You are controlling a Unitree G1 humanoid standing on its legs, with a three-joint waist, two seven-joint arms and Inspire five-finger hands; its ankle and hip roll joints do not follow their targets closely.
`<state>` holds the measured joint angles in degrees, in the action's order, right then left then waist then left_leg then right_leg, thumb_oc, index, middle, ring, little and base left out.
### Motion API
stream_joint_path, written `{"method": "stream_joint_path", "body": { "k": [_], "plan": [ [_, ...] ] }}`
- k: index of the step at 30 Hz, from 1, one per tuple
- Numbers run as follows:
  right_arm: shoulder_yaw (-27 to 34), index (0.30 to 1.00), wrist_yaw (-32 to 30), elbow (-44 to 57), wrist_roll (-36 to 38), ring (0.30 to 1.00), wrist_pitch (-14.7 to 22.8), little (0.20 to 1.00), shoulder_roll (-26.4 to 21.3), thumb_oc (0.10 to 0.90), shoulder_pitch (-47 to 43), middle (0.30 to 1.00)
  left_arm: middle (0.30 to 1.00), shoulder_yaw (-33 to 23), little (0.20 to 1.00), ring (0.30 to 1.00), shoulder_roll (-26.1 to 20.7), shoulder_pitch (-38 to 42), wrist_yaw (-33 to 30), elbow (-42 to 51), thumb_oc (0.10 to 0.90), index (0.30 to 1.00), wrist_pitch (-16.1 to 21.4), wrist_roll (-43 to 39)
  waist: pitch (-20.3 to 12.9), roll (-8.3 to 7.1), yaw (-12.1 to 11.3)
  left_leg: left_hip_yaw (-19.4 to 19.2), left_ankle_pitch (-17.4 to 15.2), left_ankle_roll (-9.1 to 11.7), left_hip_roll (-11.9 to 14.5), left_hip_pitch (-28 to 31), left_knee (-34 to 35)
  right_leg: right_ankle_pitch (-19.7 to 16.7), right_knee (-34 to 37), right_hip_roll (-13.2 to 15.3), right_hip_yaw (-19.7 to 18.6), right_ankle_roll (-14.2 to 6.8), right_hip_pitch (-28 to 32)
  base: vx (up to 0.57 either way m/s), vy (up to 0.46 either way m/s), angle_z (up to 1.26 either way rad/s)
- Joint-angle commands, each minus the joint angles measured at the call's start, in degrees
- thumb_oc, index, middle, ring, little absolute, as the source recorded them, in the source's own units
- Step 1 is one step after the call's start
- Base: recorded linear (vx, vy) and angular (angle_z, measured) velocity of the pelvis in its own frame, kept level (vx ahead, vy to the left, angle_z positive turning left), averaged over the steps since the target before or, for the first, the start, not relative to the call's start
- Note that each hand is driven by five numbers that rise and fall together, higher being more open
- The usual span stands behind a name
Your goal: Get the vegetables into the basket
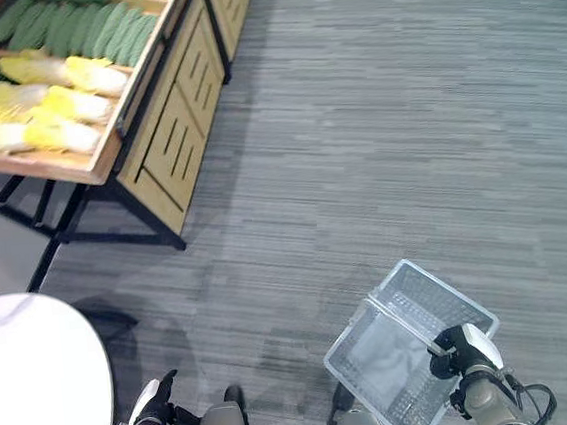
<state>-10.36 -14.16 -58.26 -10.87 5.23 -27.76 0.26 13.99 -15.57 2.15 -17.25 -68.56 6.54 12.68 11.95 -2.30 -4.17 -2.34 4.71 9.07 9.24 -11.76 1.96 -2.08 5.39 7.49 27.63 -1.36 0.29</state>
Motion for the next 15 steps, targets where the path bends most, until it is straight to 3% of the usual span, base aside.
{"method": "stream_joint_path", "body": {
  "k": [1,3,4,7,11,14,15],
  "plan": [
    [1.43,0.300,-3.45,4.73,1.19,0.300,3.47,0.300,-5.08,0.400,-2.43,0.300,1.000,1.34,1.000,1.000,-0.59,-1.67,-1.04,-1.09,0.900,1.000,0.12,1.78,-0.27,1.20,-2.26,1.81,7.78,-0.64,-0.58,-3.68,1.75,2.44,-5.38,1.60,-7.72,-7.22,1.27,0.27,0.138,-0.23],
    [1.01,0.300,-3.36,4.59,1.04,0.300,3.56,0.300,-4.78,0.400,-2.90,0.300,1.000,1.34,1.000,1.000,-0.75,-1.81,-0.87,-1.39,0.900,1.000,0.07,1.99,-0.25,1.06,-2.72,2.41,7.84,-0.60,-0.66,-3.32,1.28,2.90,-5.72,1.55,-8.48,-7.30,1.94,0.25,0.166,-0.61],
    [0.00,0.300,-2.80,5.84,-0.02,0.300,3.60,0.300,-2.94,0.400,-2.90,0.300,1.000,1.27,1.000,1.000,-0.94,-3.12,-0.53,-2.23,0.900,1.000,-0.14,3.31,-1.39,0.34,-3.45,1.52,6.14,-1.80,-1.39,-1.61,0.56,3.58,-7.15,2.57,-10.10,-8.13,3.27,0.25,0.189,-0.82],
    [0.08,0.300,-2.79,5.66,-0.14,0.300,3.57,0.300,-2.37,0.400,-2.85,0.300,1.000,1.29,1.000,1.000,-1.26,-3.50,-0.38,-2.14,0.900,1.000,-0.14,3.89,-1.58,-0.21,-3.64,1.06,5.40,-2.55,-2.10,-1.34,0.12,3.56,-7.81,3.32,-10.62,-8.34,3.54,0.20,0.191,-0.28],
    [-1.35,0.300,-2.49,5.96,-1.13,0.300,3.25,0.300,-1.13,0.400,-4.00,0.300,1.000,1.44,1.000,1.000,-2.44,-3.57,-0.12,-2.59,0.900,1.000,-0.16,4.79,-1.98,-2.34,-4.09,-0.46,1.01,-5.54,-4.90,-1.69,-4.33,-0.17,-9.51,6.53,-13.11,-10.19,2.74,0.15,0.220,-0.10],
    [-1.49,0.300,-2.50,5.64,-1.13,0.300,2.98,0.300,-0.75,0.400,-4.31,0.300,1.000,1.02,1.000,1.000,-3.15,-3.40,-0.06,-1.95,0.900,1.000,-0.20,4.18,-1.88,-2.79,-4.32,-0.58,-0.23,-6.44,-5.74,-1.81,-5.55,-1.58,-11.36,7.13,-13.95,-10.65,1.81,0.10,0.170,-0.14],
    [-1.50,0.300,-2.62,4.75,-0.86,0.300,2.82,0.300,-0.22,0.400,-4.83,0.300,1.000,1.07,1.000,1.000,-3.93,-2.69,-0.27,-1.73,0.900,1.000,-0.35,4.36,-1.64,-2.78,-4.04,-0.63,-1.29,-7.58,-6.43,-0.79,-5.46,-3.64,-16.50,7.48,-14.88,-10.67,-0.41,0.07,0.137,-0.05]
  ]
}}
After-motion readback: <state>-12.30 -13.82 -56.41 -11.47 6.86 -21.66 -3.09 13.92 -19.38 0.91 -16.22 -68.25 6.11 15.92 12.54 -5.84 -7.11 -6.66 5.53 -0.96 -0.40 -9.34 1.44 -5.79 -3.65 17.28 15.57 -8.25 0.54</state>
